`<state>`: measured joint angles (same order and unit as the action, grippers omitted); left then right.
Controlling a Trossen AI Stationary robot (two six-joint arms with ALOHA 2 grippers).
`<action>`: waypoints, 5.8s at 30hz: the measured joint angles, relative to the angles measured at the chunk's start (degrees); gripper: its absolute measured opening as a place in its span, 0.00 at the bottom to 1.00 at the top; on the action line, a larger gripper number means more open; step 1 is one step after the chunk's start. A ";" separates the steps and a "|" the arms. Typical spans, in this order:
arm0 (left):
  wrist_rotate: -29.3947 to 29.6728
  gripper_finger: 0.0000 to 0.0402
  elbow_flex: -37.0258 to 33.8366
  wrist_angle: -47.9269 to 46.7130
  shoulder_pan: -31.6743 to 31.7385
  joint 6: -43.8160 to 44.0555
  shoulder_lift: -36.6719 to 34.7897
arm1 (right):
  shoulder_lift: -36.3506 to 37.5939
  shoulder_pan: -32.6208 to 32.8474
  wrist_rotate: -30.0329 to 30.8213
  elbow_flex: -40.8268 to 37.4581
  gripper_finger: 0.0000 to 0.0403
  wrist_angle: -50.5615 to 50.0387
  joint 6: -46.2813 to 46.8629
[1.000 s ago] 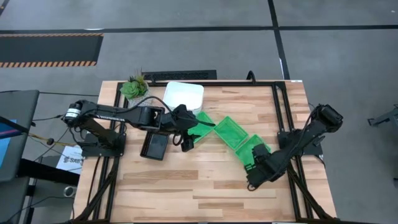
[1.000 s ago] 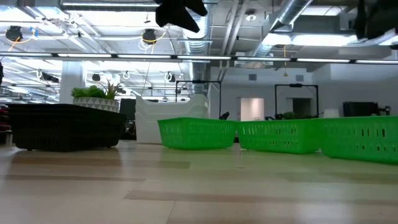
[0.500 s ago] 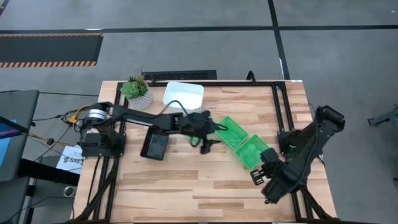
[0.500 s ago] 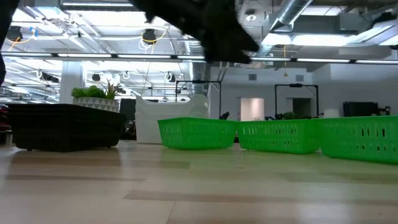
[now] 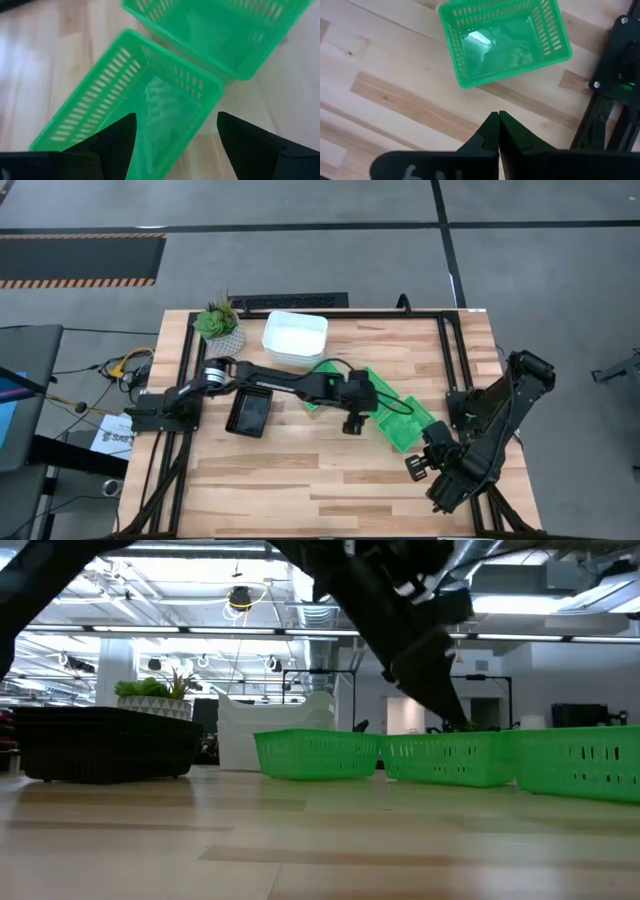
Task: Stack baskets by color
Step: Stack the middle green bin on top of the left green bin, then stack the right green bin on top of the green bins
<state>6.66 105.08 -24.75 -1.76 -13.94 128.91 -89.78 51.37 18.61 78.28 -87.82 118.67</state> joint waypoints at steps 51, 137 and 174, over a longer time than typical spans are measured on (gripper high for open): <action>35.80 0.00 23.76 -63.79 -6.14 51.52 6.85 | -0.02 1.49 2.84 0.00 0.05 1.30 -2.19; 7.66 0.57 16.94 -18.72 -11.12 5.25 0.00 | -1.02 11.52 3.63 0.07 0.05 1.53 11.21; -5.89 0.56 16.93 2.16 -6.15 -23.00 13.92 | -5.14 14.43 1.88 0.09 0.06 7.56 14.36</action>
<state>0.77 122.01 -22.59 -7.91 -36.94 142.84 -94.91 65.80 20.49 78.37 -80.26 133.03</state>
